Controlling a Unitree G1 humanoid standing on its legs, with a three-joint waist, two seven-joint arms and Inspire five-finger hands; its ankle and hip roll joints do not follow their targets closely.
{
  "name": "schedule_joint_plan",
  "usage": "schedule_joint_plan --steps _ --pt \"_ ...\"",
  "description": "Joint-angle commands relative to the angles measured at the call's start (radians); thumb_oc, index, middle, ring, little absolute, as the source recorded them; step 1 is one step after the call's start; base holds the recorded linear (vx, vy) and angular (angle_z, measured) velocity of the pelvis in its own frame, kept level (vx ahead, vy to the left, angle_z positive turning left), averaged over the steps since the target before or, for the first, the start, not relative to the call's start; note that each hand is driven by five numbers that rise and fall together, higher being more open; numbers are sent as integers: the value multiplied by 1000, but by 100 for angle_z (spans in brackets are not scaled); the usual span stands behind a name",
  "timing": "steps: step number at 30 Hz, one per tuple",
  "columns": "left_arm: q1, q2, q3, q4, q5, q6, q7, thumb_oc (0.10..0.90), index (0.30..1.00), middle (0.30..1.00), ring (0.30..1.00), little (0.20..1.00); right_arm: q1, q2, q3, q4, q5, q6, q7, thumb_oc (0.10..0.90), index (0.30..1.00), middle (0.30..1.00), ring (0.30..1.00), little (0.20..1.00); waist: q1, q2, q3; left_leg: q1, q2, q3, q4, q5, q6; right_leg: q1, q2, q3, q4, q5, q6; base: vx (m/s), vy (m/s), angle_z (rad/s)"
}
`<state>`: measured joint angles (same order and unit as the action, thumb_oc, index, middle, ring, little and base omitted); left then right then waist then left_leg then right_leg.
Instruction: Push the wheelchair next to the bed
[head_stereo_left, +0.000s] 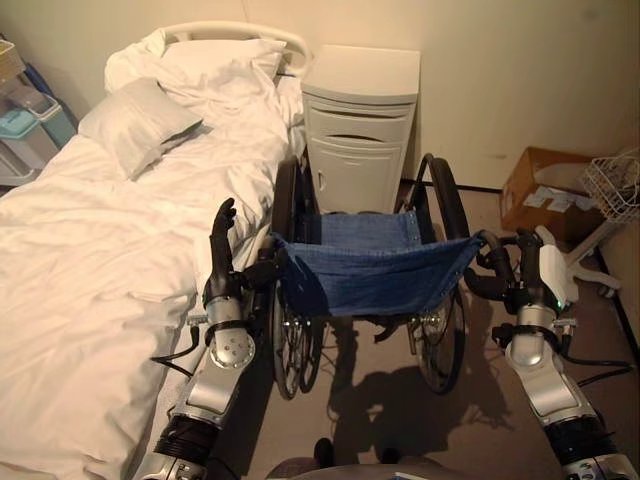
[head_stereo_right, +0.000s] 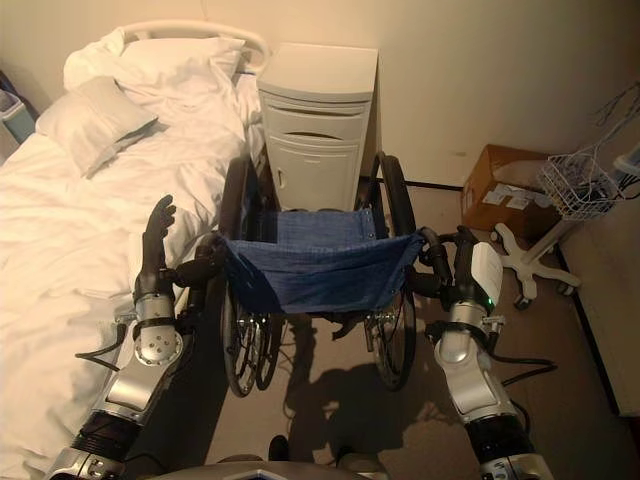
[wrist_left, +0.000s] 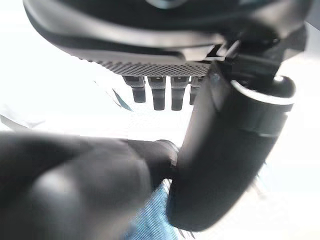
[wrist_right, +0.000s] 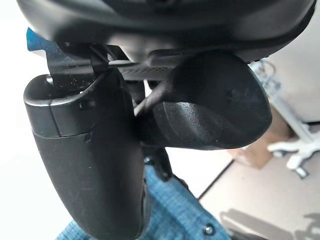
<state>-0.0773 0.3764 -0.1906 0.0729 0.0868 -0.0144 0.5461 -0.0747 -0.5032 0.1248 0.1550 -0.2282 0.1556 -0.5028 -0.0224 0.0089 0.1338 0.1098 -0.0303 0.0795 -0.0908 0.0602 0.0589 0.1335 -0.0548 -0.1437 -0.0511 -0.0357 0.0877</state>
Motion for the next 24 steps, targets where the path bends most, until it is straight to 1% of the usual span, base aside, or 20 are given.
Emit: schedule_joint_plan --steps 1,2,4,5,7,8,9,10,11,12,14,15,17,18,19,20,21,22,24 --pt "15 114 158 71 71 -61 150 800 900 900 900 900 -11 -20 -69 36 -20 -135 -155 800 900 900 900 900 31 -7 -23 31 -10 -29 40 -138 -22 -34 10 6 68 -27 -6 0 0 0" --pt "15 106 179 51 33 -82 161 800 900 900 900 900 -14 -18 -71 41 -25 -141 -161 800 900 900 900 900 34 -6 -25 30 -11 -31 40 -138 -23 -33 9 6 68 -27 -7 0 0 0" --pt "17 95 191 42 9 -95 159 800 900 900 900 900 -14 -13 -68 41 -28 -145 -166 800 900 900 900 900 35 -6 -27 30 -11 -32 39 -138 -23 -33 10 6 67 -28 -7 0 0 0" --pt "20 84 200 33 -48 -106 139 800 900 900 900 900 -13 -7 -68 37 -20 -153 -165 800 900 900 900 900 36 -7 -29 30 -12 -33 39 -138 -23 -32 9 5 66 -28 -7 0 0 0" --pt "25 69 205 28 -99 -121 111 800 900 900 900 900 -11 0 -69 31 -7 -163 -157 800 900 900 900 900 36 -7 -30 30 -11 -33 39 -138 -24 -32 8 3 66 -28 -7 0 0 0" --pt "36 46 212 25 -192 -158 63 800 900 900 900 900 -4 15 -75 24 54 -198 -130 800 900 900 900 900 37 -8 -31 28 -11 -33 41 -137 -24 -33 7 2 66 -28 -8 0 0 0" --pt "48 25 218 18 -270 -179 19 800 900 900 900 900 1 30 -81 18 92 -234 -108 800 900 900 900 900 37 -8 -31 28 -9 -33 41 -137 -24 -33 6 1 67 -28 -8 0 0 0" --pt "61 1 222 16 -338 -192 -27 800 900 900 900 900 6 44 -88 8 130 -260 -83 800 900 900 900 900 39 -8 -31 28 -9 -33 42 -138 -24 -33 5 0 68 -28 -8 -3 -1 4" --pt "66 -7 222 16 -369 -195 -47 800 900 900 900 900 7 49 -91 5 167 -277 -67 800 900 900 900 900 39 -8 -31 28 -9 -33 42 -138 -24 -33 5 -1 68 -28 -8 2 -1 3" --pt "80 -27 222 19 -429 -207 -100 800 900 900 900 900 13 64 -99 -8 254 -306 -19 800 900 900 900 900 39 -9 -30 29 -8 -32 43 -138 -24 -33 4 -2 69 -28 -7 3 -1 3" --pt "96 -46 224 17 -493 -217 -149 800 900 900 900 900 21 79 -108 -14 311 -330 17 800 900 900 900 900 40 -10 -30 29 -8 -32 43 -138 -23 -32 3 -3 68 -28 -7 0 0 0" --pt "113 -66 226 12 -586 -231 -212 800 900 900 900 900 26 91 -123 -17 358 -363 72 800 900 900 900 900 41 -11 -29 30 -8 -31 41 -138 -22 -31 2 -7 67 -28 -6 0 0 0" --pt "125 -80 232 4 -646 -232 -253 800 900 900 900 900 30 96 -138 -19 387 -378 108 800 900 900 900 900 42 -12 -28 30 -8 -30 41 -138 -21 -31 1 -8 67 -27 -6 0 0 0" --pt "135 -93 236 -3 -718 -238 -299 800 900 900 900 900 32 97 -150 -18 421 -400 159 800 900 900 900 900 43 -13 -28 31 -8 -29 38 -138 -20 -31 1 -11 66 -27 -5 0 0 0" --pt "140 -99 238 -5 -762 -243 -329 800 900 900 900 900 34 96 -157 -20 444 -406 181 800 900 900 900 900 44 -14 -27 32 -8 -29 37 -137 -20 -30 0 -12 65 -26 -5 0 0 0" --pt "141 -100 239 -5 -772 -245 -336 800 900 900 900 900 34 96 -160 -20 447 -408 186 800 900 900 900 900 44 -14 -27 32 -8 -29 37 -137 -20 -30 0 -12 65 -26 -5 0 0 0" --pt "148 -111 245 -14 -829 -258 -380 800 900 900 900 900 36 94 -169 -25 465 -415 223 800 900 900 900 900 45 -16 -26 31 -9 -30 37 -137 -19 -31 -1 -15 64 -25 -5 0 0 0" --pt "149 -112 246 -17 -838 -261 -386 800 900 900 900 900 36 92 -171 -28 472 -414 231 800 900 900 900 900 45 -17 -26 31 -9 -30 37 -137 -19 -30 -1 -15 63 -24 -5 0 0 0" --pt "153 -117 253 -33 -877 -277 -420 800 900 900 900 900 40 90 -180 -36 515 -425 296 800 900 900 900 900 45 -19 -26 30 -9 -29 35 -135 -19 -31 -1 -18 62 -23 -5 0 0 0"
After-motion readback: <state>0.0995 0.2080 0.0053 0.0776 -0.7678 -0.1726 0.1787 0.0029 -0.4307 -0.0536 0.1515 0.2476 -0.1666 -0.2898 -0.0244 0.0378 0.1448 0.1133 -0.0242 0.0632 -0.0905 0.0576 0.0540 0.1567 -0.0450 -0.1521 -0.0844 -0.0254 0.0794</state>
